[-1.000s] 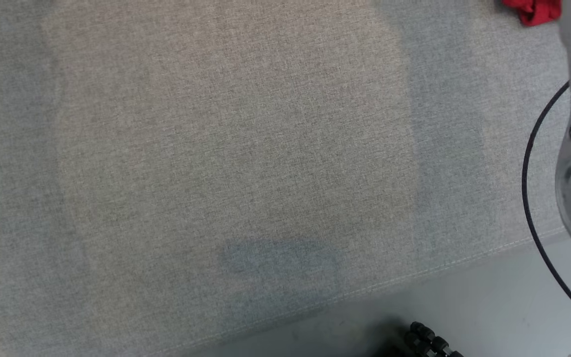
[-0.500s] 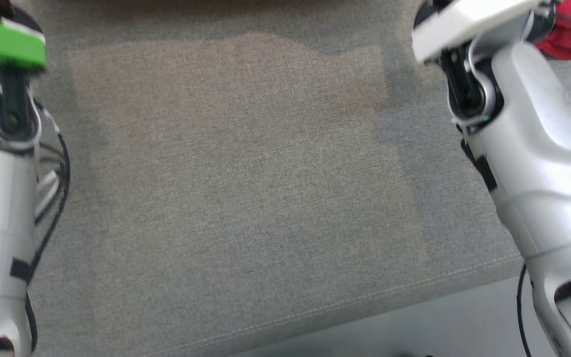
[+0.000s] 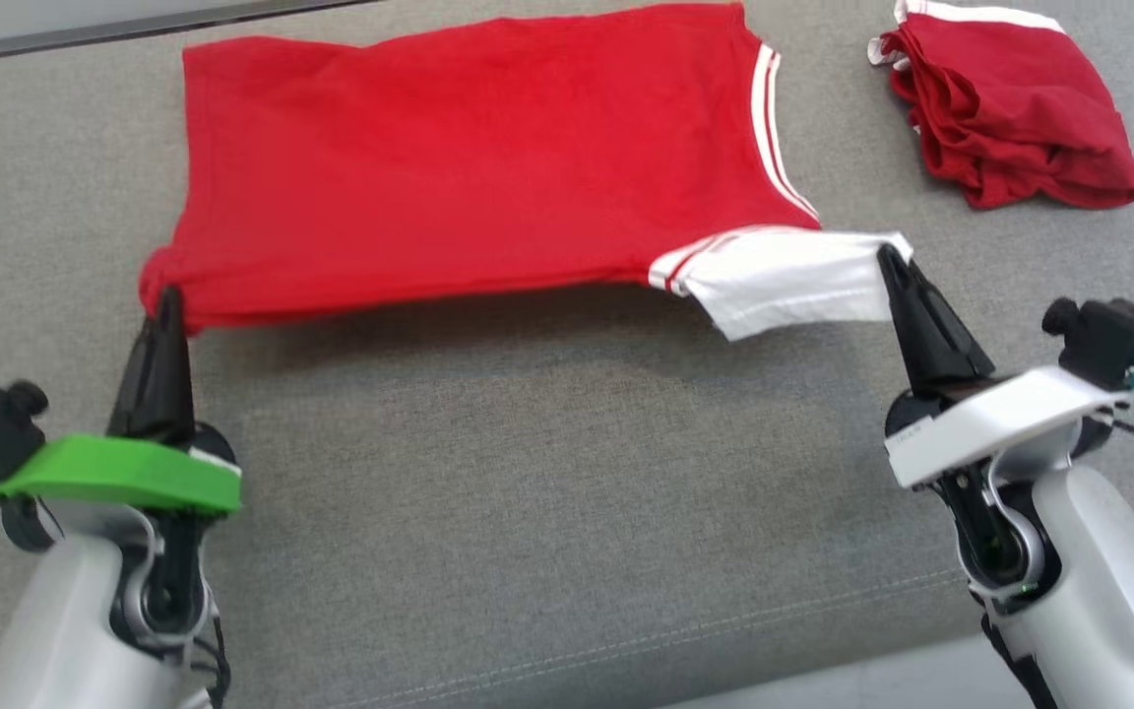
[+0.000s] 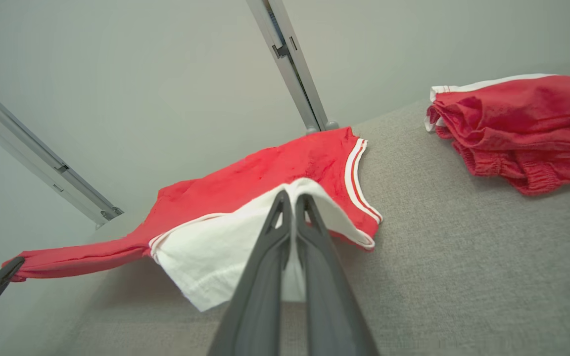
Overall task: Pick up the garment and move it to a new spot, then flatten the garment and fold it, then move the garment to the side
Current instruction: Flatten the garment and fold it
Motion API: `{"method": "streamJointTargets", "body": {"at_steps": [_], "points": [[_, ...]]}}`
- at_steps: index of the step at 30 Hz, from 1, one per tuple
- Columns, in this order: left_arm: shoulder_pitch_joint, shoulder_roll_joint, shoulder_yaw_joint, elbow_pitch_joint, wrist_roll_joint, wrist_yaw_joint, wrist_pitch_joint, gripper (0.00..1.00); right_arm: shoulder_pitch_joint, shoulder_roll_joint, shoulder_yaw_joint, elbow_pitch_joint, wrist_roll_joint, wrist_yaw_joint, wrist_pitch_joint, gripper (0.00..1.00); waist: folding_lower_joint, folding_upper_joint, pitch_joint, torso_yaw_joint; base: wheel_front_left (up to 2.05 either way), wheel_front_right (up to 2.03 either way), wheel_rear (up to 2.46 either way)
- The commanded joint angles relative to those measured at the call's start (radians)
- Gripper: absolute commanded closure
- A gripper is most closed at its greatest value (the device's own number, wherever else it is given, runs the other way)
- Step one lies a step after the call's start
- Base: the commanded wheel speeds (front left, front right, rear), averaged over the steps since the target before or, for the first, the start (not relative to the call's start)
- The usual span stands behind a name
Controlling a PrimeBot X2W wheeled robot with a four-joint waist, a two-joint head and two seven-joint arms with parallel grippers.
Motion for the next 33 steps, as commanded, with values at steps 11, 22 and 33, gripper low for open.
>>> {"method": "streamJointTargets", "body": {"at_steps": [11,22,33], "points": [[0.309,-0.082,0.063,-0.101,0.104,0.029,-0.008,1.0,0.281,0.056,-0.129,-0.137,-0.091,-0.001,0.146,1.0,0.0001,0.0,-0.103,0.029,0.0,0.0,0.0],[0.452,-0.142,0.111,-0.129,0.168,0.008,-0.009,1.0,0.447,0.092,-0.187,-0.261,-0.127,-0.001,0.309,1.0,0.0001,0.0,-0.135,0.035,0.0,0.0,0.0],[0.482,-0.132,0.088,-0.088,0.155,0.001,0.031,1.0,0.492,0.122,-0.22,-0.272,-0.138,0.0,0.422,1.0,0.0001,0.0,-0.154,0.04,0.0,0.0,0.0]]}}
